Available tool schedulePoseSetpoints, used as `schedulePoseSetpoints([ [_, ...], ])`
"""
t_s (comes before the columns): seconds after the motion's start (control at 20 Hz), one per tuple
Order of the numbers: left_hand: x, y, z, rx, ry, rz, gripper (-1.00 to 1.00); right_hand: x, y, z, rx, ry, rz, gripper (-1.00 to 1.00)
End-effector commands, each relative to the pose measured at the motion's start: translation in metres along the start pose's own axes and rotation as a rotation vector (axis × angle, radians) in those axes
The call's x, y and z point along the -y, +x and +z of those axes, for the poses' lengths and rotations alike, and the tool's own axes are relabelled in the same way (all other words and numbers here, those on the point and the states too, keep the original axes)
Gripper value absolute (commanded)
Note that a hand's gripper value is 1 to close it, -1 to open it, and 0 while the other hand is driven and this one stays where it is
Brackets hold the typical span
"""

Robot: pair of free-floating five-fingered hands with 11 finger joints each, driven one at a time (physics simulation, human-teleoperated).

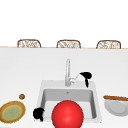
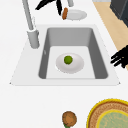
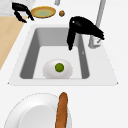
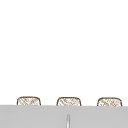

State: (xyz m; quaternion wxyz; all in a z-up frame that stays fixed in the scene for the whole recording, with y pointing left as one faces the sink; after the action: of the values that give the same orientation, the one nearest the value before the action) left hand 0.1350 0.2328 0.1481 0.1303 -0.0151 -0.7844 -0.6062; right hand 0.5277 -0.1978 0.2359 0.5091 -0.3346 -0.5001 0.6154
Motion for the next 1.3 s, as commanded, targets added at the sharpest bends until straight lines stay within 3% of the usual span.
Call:
schedulePoseSetpoints([
  [0.0, 0.000, 0.000, 0.000, 0.000, 0.000, 0.000, 0.00, -0.007, 0.005, 0.018, 0.025, 0.003, 0.007, -1.00],
  [0.25, 0.000, 0.000, 0.000, 0.000, 0.000, 0.000, 0.00, -0.015, 0.025, 0.032, -0.002, 0.123, 0.035, -1.00],
  [0.55, 0.000, 0.000, 0.000, 0.000, 0.000, 0.000, 0.00, -0.028, 0.049, 0.047, -0.003, 0.224, -0.037, -1.00],
  [0.85, 0.000, 0.000, 0.000, 0.000, 0.000, 0.000, 0.00, -0.080, 0.071, 0.080, -0.004, 0.194, -0.042, -1.00],
  [0.9, 0.000, 0.000, 0.000, 0.000, 0.000, 0.000, 0.00, -0.090, 0.076, 0.084, -0.006, 0.158, -0.027, -1.00],
  [1.25, 0.000, 0.000, 0.000, 0.000, 0.000, 0.000, 0.00, -0.131, 0.106, 0.108, 0.000, 0.242, -0.049, -1.00],
])
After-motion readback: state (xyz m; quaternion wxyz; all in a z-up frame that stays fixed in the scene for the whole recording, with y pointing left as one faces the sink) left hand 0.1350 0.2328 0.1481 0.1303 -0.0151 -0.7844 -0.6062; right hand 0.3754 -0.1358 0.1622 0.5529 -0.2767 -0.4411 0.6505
